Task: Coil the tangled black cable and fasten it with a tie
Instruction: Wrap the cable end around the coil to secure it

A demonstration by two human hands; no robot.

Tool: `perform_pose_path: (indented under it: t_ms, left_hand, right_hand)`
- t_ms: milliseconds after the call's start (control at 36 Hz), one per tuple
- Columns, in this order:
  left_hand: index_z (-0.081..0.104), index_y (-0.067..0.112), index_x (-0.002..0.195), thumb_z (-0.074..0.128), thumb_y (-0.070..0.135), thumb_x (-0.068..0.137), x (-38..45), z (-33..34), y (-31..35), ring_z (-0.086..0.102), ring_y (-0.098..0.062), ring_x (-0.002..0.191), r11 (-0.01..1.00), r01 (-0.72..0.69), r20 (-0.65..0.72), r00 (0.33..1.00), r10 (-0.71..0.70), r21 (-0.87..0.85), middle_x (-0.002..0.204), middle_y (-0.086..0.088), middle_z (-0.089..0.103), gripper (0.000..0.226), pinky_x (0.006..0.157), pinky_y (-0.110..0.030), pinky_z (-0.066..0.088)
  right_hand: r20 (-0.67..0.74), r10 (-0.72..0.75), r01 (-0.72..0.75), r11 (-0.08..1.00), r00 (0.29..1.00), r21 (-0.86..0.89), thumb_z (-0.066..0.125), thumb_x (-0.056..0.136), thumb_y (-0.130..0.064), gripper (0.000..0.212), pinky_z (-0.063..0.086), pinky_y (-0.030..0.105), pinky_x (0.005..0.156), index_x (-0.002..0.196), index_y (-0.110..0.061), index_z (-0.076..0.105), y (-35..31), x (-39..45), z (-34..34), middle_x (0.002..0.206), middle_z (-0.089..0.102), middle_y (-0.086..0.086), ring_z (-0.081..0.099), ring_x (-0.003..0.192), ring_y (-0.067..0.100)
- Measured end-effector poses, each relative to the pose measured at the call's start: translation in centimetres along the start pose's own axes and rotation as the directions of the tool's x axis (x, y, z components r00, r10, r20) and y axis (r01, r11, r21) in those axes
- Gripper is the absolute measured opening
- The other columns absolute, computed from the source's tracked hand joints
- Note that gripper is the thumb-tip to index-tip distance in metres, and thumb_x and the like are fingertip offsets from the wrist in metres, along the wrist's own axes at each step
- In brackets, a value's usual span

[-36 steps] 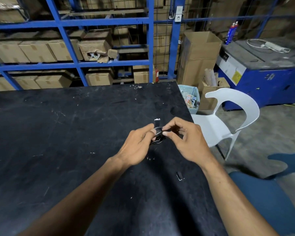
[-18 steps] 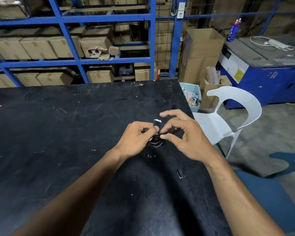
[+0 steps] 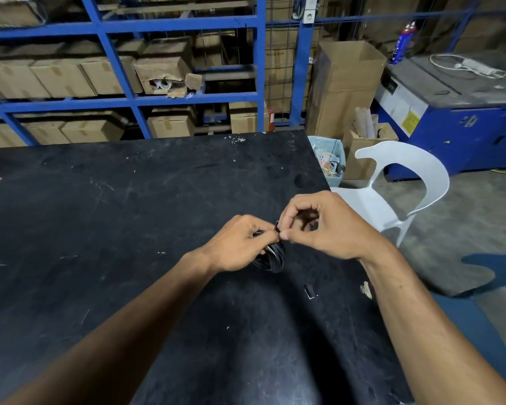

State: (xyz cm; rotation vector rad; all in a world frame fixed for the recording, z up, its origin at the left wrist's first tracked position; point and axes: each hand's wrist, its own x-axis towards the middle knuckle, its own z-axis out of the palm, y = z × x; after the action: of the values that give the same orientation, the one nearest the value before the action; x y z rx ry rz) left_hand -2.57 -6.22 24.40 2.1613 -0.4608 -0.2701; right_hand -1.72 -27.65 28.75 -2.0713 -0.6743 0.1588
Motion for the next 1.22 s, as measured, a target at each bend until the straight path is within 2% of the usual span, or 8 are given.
perform_pose_path:
  t_ms: [111,222,361,583,750,917,1000,1222]
  left_hand:
    - [0.055,-0.003,0.07,0.056,0.039,0.092,0.6,-0.3,0.0,0.051,0.002,0.052,0.99,0.048,-0.091,0.994,-0.06,-0.13,0.063,-0.003,0.049,0.047,0.057,-0.024,0.037]
    - [0.058,-0.008,0.074,0.056,0.03,0.096,1.1,-0.5,0.1,0.046,0.0,0.048,0.961,0.094,-0.163,0.977,-0.14,-0.261,0.061,-0.002,0.051,0.044,0.052,-0.021,0.034]
    - [0.06,0.017,0.06,0.052,0.035,0.09,1.2,-0.3,0.3,0.043,-0.008,0.049,0.934,0.116,-0.163,0.97,-0.18,-0.338,0.062,-0.002,0.058,0.036,0.052,-0.025,0.034]
    - [0.057,0.01,0.064,0.052,0.041,0.094,1.2,-0.1,0.0,0.049,-0.011,0.056,0.961,0.177,-0.221,0.949,-0.224,-0.214,0.056,0.009,0.057,0.043,0.064,-0.036,0.039]
    - [0.046,0.018,0.063,0.049,0.046,0.096,0.6,-0.1,0.3,0.04,-0.011,0.057,0.974,0.093,-0.121,0.985,-0.12,-0.207,0.059,0.011,0.047,0.044,0.062,-0.034,0.031]
    - [0.054,0.023,0.065,0.049,0.039,0.101,0.0,-0.4,1.0,0.043,-0.001,0.057,0.969,0.049,-0.007,0.999,-0.052,-0.241,0.061,0.017,0.048,0.039,0.059,-0.017,0.037]
    - [0.047,0.015,0.067,0.048,0.041,0.099,-0.3,-0.6,1.3,0.041,-0.012,0.064,0.993,0.042,0.054,0.998,-0.036,-0.107,0.061,0.015,0.047,0.041,0.065,-0.036,0.035]
    - [0.049,0.012,0.07,0.04,0.036,0.088,-0.8,-0.3,1.7,0.041,-0.012,0.062,0.998,0.057,0.154,0.987,-0.053,-0.021,0.059,0.015,0.05,0.031,0.063,-0.036,0.034]
  right_hand:
    - [-0.095,-0.042,0.041,0.999,0.995,-0.019,0.077,0.08,-0.025,0.009,0.044,0.029,0.06,0.087,-0.029,0.075,0.0,-0.6,-0.5,0.093,0.068,-0.001,0.061,0.068,0.021]
    - [-0.097,-0.141,0.126,0.982,0.985,-0.141,0.092,0.07,-0.037,0.037,0.039,0.012,0.064,0.097,-0.031,0.067,-0.5,-1.3,0.8,0.094,0.063,-0.009,0.06,0.071,0.018]
    - [-0.17,-0.197,0.123,0.922,0.966,-0.368,0.087,0.076,-0.026,0.039,0.043,0.016,0.068,0.107,-0.024,0.064,-0.3,-2.1,3.9,0.096,0.055,-0.014,0.058,0.072,0.011]
    - [-0.306,-0.377,0.229,0.876,0.874,-0.424,0.075,0.092,-0.014,0.005,0.053,0.026,0.069,0.096,-0.012,0.074,0.6,-2.4,5.1,0.095,0.064,-0.004,0.06,0.075,0.014]
    - [-0.481,-0.097,0.122,0.992,0.871,0.021,0.079,0.088,-0.009,0.011,0.056,0.045,0.068,0.086,-0.017,0.071,1.4,-1.6,4.3,0.091,0.068,-0.005,0.068,0.078,0.02]
    - [-0.281,0.026,0.017,0.988,0.959,0.151,0.084,0.083,-0.007,0.012,0.059,0.049,0.089,0.081,-0.015,0.075,1.6,-1.0,1.6,0.123,0.073,-0.005,0.074,0.1,0.019]
    - [-0.149,0.016,0.004,0.991,0.989,0.132,0.085,0.083,-0.002,0.013,0.06,0.043,0.09,0.08,-0.011,0.076,1.5,-1.2,0.6,0.116,0.076,-0.004,0.075,0.096,0.02]
    - [-0.079,0.028,-0.013,0.984,0.997,0.177,0.088,0.08,-0.005,0.012,0.06,0.05,0.081,0.08,-0.013,0.08,1.1,-1.2,0.3,0.088,0.078,0.005,0.072,0.082,0.036]
